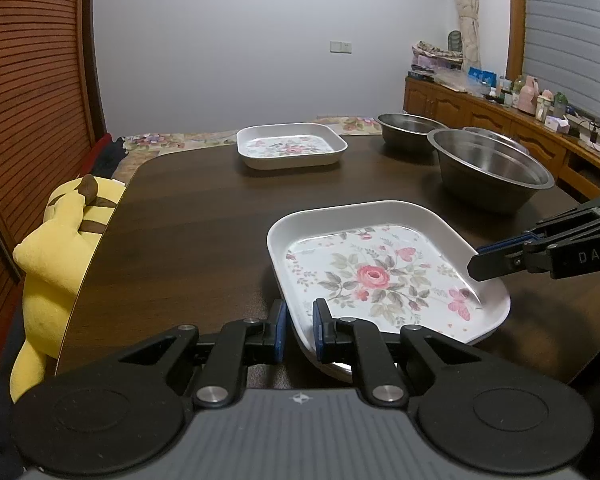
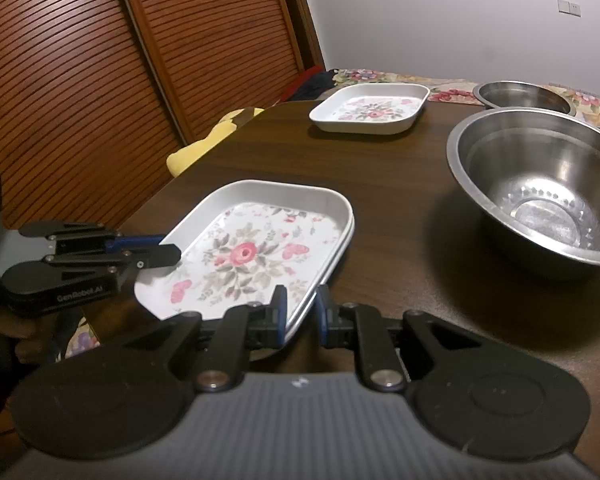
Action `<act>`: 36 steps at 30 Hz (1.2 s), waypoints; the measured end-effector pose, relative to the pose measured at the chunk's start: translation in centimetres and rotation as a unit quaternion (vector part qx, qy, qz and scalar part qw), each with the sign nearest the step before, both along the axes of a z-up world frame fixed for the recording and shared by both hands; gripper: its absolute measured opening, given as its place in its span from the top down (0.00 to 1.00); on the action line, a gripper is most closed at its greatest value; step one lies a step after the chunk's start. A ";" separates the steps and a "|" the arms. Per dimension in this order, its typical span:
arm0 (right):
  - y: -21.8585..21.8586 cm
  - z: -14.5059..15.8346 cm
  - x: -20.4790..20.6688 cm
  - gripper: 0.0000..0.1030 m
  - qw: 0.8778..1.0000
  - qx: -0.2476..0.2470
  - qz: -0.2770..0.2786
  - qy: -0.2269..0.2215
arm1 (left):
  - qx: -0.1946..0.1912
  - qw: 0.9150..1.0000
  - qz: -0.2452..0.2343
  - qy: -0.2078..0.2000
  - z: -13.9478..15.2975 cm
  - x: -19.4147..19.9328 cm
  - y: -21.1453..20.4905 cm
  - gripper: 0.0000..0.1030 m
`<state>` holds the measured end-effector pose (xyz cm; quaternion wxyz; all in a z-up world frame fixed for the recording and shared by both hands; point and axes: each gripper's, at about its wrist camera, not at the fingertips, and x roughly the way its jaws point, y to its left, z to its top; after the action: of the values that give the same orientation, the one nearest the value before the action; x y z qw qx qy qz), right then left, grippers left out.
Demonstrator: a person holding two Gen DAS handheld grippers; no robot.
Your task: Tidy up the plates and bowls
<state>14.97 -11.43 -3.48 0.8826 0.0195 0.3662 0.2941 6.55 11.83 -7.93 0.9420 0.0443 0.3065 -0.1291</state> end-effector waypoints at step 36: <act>-1.0 8.1 5.7 0.83 0.996 -0.006 -0.020 -0.086 | -0.007 0.999 -0.014 -0.052 7.0 8.7 0.1 0.76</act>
<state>20.70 -12.47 4.59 0.9167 -0.0043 0.2900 0.2750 15.21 11.88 -0.94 0.9551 0.0487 0.2557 -0.1416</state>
